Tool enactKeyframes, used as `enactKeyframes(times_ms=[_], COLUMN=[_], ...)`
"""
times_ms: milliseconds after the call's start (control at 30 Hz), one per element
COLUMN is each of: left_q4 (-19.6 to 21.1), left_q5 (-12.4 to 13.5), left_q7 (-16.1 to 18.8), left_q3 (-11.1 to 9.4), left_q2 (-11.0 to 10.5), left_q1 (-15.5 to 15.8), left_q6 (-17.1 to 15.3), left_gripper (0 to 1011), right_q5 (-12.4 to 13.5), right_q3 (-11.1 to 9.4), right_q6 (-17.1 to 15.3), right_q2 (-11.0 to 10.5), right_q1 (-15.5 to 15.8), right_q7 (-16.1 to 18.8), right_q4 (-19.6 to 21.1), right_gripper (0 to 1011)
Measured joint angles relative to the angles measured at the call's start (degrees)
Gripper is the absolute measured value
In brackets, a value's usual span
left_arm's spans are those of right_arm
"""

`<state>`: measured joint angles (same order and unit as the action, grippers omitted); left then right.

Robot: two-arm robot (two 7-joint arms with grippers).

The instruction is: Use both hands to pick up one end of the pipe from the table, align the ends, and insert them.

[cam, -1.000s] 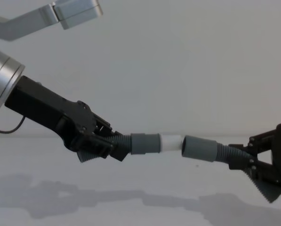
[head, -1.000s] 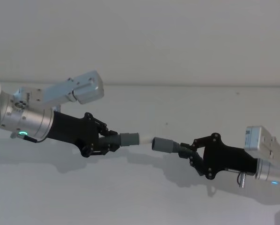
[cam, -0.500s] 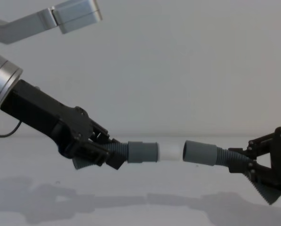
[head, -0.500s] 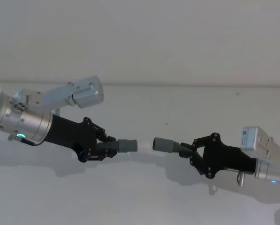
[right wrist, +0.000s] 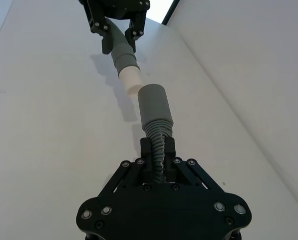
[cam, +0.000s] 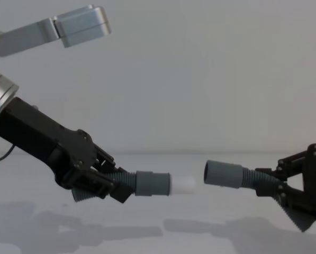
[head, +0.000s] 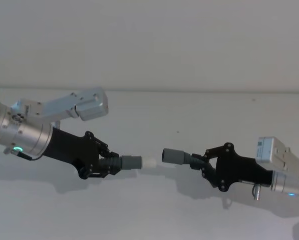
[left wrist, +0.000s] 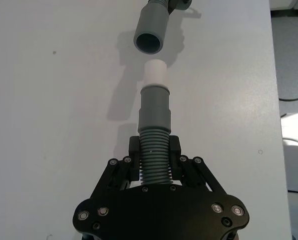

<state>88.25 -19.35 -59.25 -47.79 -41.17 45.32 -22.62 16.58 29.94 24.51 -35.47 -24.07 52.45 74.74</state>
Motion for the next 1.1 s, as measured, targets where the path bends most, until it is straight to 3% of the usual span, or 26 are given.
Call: enactKeyframes(times_ms=[1100], left_q4=[0.17], left_q5=[-1.04], left_q7=[0.86], left_q3=[-1.61], left_q2=[-0.37], left_q1=[0.71], left_q6=[-0.36], left_gripper=[315], right_q5=[0.14], right_q3=[1.8], right_q6=[0.88], right_q2=[-1.14], right_q1=[-0.52], right_q7=[0.08], right_q4=[0.66], right_gripper=[122])
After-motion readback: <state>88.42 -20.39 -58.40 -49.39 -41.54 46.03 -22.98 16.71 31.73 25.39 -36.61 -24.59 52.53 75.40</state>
